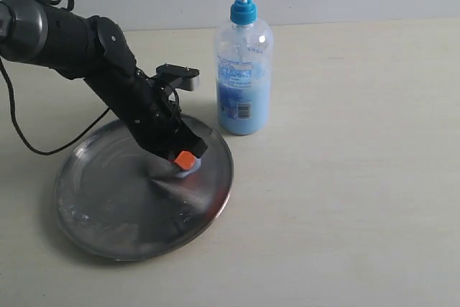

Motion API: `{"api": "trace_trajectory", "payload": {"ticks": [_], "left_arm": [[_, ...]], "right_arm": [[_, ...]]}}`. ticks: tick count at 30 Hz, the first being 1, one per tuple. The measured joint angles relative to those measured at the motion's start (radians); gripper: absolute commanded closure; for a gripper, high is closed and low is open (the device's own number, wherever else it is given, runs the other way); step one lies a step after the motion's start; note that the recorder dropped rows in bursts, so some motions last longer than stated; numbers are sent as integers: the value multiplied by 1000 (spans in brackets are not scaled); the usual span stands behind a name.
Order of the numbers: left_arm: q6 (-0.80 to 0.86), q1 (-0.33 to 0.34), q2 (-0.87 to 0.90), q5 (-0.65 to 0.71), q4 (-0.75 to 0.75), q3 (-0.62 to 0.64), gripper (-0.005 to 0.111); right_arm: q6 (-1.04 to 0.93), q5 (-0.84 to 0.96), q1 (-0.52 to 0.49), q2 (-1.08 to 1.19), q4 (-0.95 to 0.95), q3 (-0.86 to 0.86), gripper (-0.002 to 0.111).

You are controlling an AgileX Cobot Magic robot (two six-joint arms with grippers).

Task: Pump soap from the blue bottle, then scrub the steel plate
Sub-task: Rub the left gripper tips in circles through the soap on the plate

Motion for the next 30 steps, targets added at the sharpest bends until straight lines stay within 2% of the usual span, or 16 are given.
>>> {"api": "trace_trajectory", "payload": {"ticks": [8,19,23,30], "left_arm": [[-4,-14,26,-13,-32,-13,106],[-39,-14,29,-106,-30,-15,106],[-113,-14,29,-132,43,-19,106],[-295,-14,25,-171,257,-21,106]], "right_arm": [[0,-10,0,0,0,0,108],[0,-11,0,0,0,0,108],[0,-11,0,0,0,0,108],[-2,-12,0,-1,0,0,108]]}}
